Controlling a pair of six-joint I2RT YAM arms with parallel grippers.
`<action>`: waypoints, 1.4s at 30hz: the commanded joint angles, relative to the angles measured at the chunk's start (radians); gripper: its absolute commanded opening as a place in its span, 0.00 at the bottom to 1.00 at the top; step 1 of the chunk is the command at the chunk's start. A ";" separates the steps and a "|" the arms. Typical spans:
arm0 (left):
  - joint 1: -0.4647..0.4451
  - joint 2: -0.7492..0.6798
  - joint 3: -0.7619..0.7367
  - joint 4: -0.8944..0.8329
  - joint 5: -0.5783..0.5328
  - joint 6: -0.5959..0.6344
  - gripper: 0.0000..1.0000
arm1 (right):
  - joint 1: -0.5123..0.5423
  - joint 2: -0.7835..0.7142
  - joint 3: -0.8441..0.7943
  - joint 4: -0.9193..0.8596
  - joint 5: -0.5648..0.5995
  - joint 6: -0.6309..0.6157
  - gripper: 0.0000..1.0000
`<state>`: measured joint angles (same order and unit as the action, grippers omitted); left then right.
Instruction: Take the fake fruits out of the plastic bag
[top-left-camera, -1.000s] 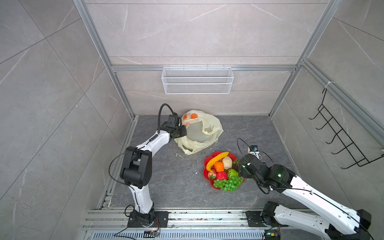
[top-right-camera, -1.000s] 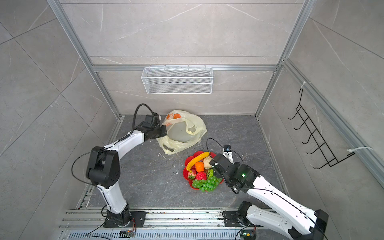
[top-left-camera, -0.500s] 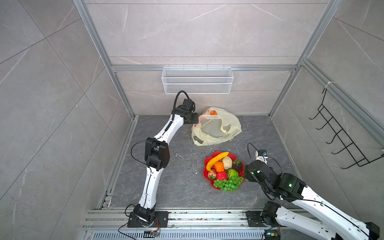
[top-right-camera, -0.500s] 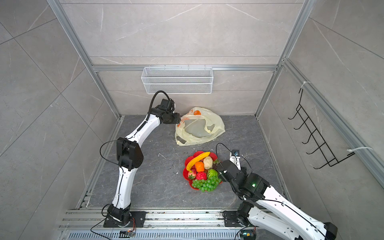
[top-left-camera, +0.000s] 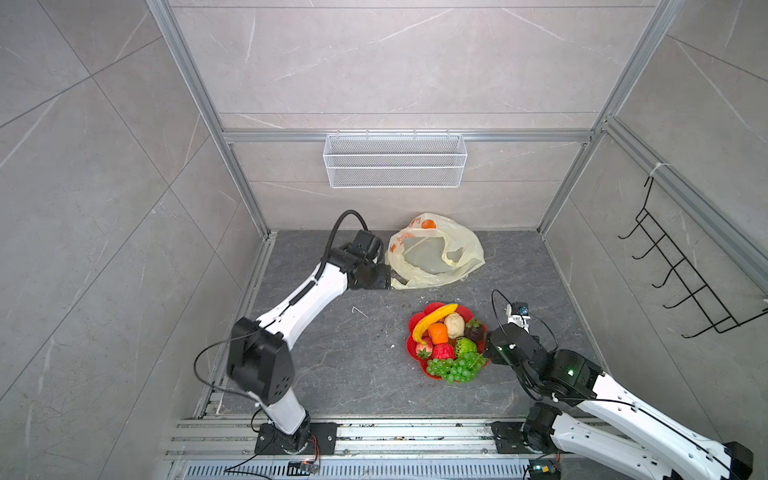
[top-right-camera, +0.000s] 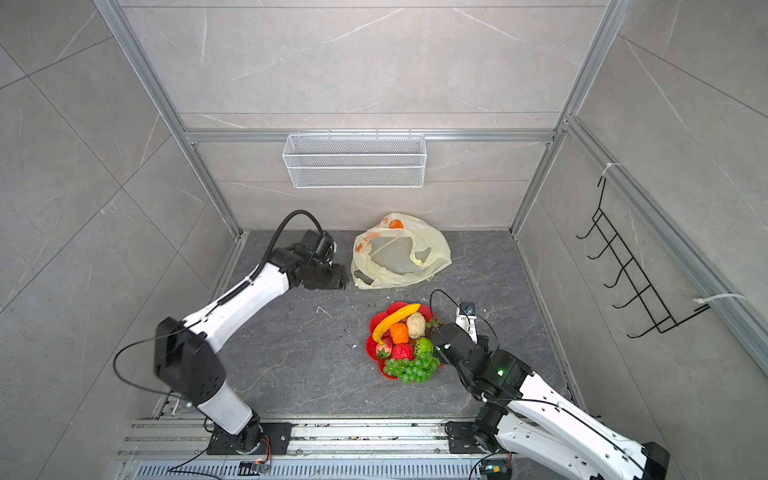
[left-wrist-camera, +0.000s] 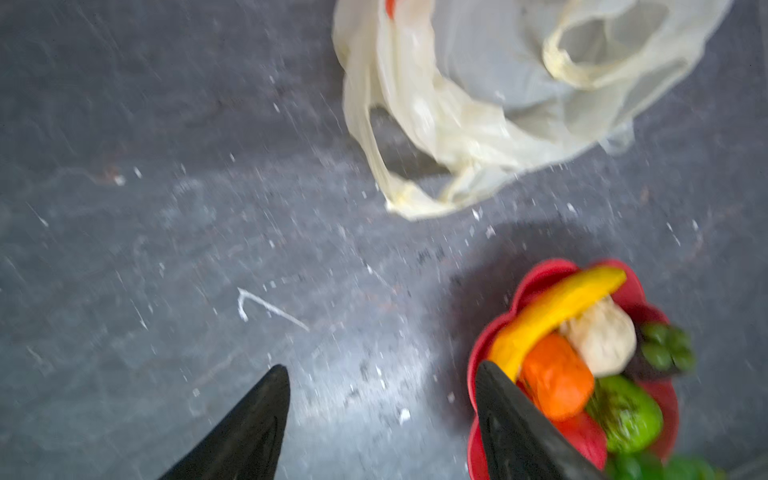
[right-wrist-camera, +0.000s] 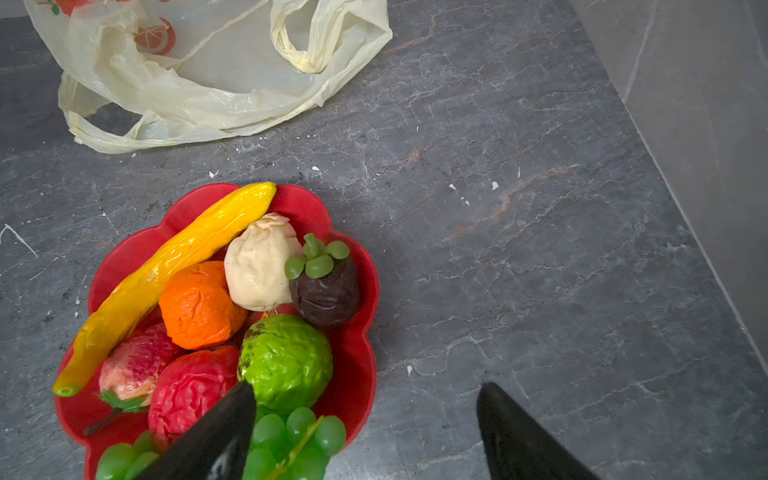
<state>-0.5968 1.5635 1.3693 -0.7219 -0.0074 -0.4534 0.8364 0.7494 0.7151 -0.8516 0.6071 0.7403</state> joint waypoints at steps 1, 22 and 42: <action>-0.092 -0.076 -0.173 0.073 0.007 -0.143 0.71 | -0.004 0.003 -0.029 0.060 0.019 -0.013 0.86; -0.324 0.062 -0.384 0.381 0.095 -0.392 0.37 | -0.003 0.046 -0.098 0.166 0.024 -0.022 0.87; -0.225 0.000 -0.515 0.463 0.094 -0.484 0.01 | -0.004 0.060 -0.074 0.129 0.045 -0.020 0.87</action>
<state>-0.8650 1.5993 0.8864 -0.2161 0.1268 -0.9344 0.8364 0.8036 0.6270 -0.6918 0.6258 0.7147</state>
